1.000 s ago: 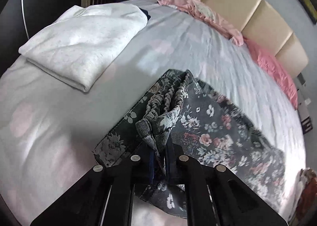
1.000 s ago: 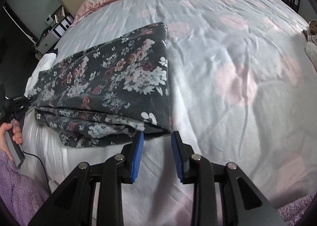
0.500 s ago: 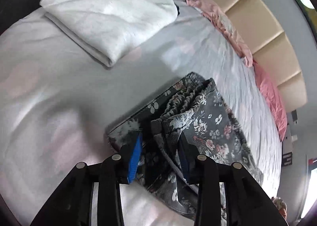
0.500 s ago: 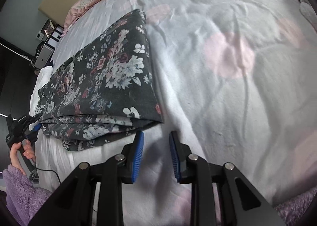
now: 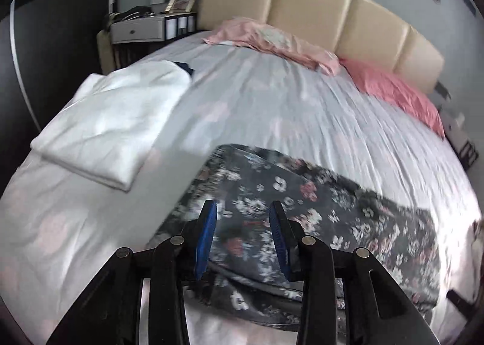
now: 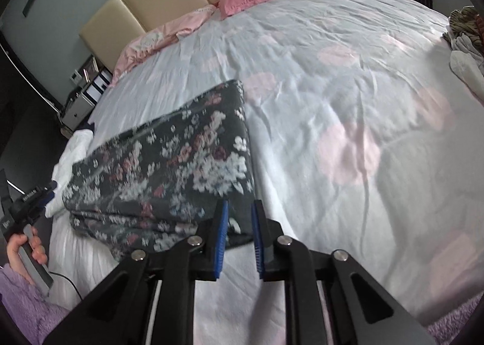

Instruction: Fold clothes

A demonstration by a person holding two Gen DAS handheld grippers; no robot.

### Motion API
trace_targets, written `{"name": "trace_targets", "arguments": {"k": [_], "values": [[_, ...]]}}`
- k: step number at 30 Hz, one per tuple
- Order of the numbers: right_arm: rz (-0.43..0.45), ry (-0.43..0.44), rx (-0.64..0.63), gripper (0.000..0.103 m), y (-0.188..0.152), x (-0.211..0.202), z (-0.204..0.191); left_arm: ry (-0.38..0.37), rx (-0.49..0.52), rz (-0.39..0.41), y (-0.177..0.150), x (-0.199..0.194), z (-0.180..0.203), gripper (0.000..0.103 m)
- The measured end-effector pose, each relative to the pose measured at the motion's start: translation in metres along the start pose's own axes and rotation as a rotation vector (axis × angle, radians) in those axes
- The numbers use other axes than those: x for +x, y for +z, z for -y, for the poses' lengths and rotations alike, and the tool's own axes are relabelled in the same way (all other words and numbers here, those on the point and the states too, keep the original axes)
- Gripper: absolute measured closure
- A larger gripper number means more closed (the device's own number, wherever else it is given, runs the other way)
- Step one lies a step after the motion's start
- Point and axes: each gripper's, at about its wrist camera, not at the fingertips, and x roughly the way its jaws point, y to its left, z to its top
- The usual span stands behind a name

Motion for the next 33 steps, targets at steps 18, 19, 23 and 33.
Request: {"name": "trace_targets", "arguments": {"k": [18,19,23,33], "values": [[-0.164,0.011,0.05,0.086,-0.004,0.056,0.012,0.116,0.025,-0.173,-0.019,0.042,0.001,0.062],[-0.163,0.018,0.061,0.086,-0.004,0.056,0.013,0.106,0.021,-0.175,-0.02,0.041,0.0,0.06],[-0.157,0.035,0.088,0.086,-0.004,0.055,0.016,0.05,-0.013,-0.154,-0.019,0.031,-0.001,0.041],[-0.035,-0.033,0.157,0.084,0.004,0.03,0.027,-0.018,-0.006,-0.004,-0.01,-0.01,0.016,0.038]]}}
